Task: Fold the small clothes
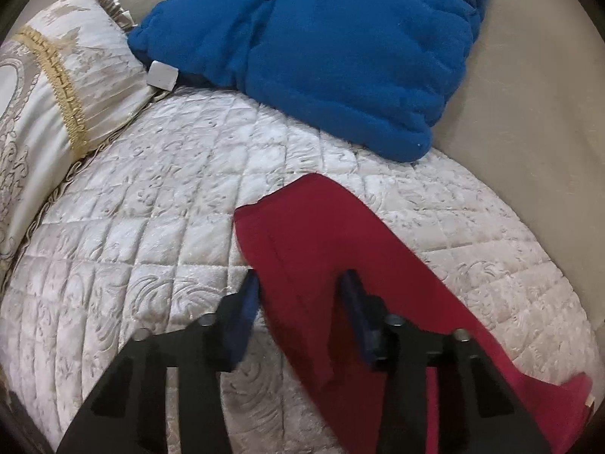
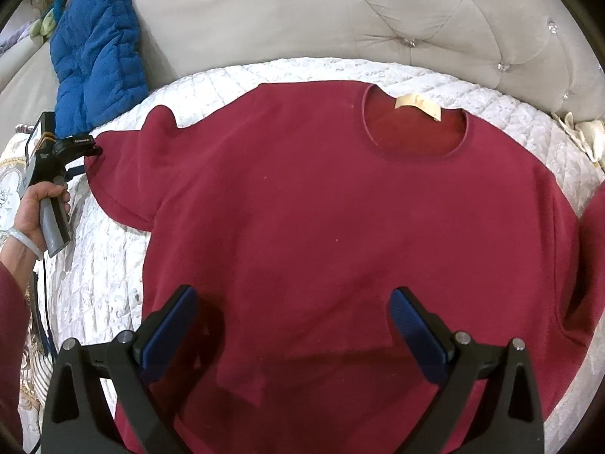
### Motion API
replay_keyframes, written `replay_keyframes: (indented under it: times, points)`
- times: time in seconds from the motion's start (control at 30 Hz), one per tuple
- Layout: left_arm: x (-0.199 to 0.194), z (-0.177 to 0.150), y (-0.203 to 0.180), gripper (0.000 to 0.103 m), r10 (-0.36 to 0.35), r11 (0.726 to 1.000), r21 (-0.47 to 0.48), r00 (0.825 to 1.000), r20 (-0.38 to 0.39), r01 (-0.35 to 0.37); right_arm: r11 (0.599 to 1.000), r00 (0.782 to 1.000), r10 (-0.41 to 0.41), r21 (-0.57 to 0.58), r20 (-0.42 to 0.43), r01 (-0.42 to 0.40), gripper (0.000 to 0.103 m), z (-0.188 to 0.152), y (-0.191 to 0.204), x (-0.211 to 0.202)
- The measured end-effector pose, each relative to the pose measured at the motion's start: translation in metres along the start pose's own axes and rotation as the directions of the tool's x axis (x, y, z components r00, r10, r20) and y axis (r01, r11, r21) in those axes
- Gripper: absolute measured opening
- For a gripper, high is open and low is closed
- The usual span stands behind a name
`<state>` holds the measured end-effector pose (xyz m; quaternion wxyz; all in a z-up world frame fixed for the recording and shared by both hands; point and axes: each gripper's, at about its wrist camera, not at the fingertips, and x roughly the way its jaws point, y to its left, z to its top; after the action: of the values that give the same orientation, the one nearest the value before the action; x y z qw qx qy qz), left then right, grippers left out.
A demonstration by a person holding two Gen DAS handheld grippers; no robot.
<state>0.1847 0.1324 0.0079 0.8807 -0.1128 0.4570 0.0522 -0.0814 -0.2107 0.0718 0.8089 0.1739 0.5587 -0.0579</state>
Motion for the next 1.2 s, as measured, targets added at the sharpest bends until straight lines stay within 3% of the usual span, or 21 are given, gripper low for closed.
replay_keyframes:
  times: [0.03,0.17,0.27,0.53,0.73,0.77,0.87,1.07,1.2]
  points:
    - [-0.001,0.001,0.002,0.000,-0.022,1.000,-0.010,1.000,0.001,0.022,1.000,1.000,0.003,0.003,-0.001,-0.003,0.103,0.000,0.000,0.000]
    - [-0.015,0.000,0.008,0.000,-0.153,0.984,-0.091,0.988,-0.016,0.151,1.000,1.000,0.006,0.017,0.008,-0.006,0.103,-0.003,-0.003,-0.004]
    - [-0.043,-0.006,-0.005,0.000,-0.222,0.974,-0.035,0.975,0.014,0.222,0.999,1.000,0.012,0.048,0.020,-0.013,0.103,-0.003,-0.011,-0.012]
    - [-0.130,-0.050,-0.060,0.000,-0.420,0.901,0.120,0.907,0.003,0.417,0.991,0.997,0.021,0.129,0.074,-0.030,0.103,-0.004,-0.031,-0.040]
    - [-0.178,-0.115,-0.125,0.000,-0.542,0.807,0.224,0.836,-0.084,0.546,0.982,0.995,0.010,0.186,0.103,-0.029,0.103,-0.009,-0.049,-0.058]
    - [-0.183,-0.128,-0.139,0.000,-0.551,0.793,0.245,0.828,-0.104,0.558,0.980,0.994,0.007,0.196,0.107,-0.028,0.103,-0.010,-0.054,-0.060]
    - [-0.188,-0.162,-0.177,0.000,-0.539,0.772,0.309,0.830,-0.147,0.556,0.974,0.993,-0.007,0.224,0.119,-0.020,0.103,-0.012,-0.067,-0.068]
    - [-0.173,-0.209,-0.223,0.000,-0.527,0.740,0.322,0.807,-0.266,0.590,0.983,0.993,-0.054,0.181,0.108,0.034,0.103,-0.006,-0.088,-0.072]
    - [-0.166,-0.235,-0.240,0.000,-0.492,0.739,0.359,0.820,-0.292,0.571,0.981,0.992,-0.073,0.189,0.104,0.052,0.103,-0.001,-0.104,-0.072]
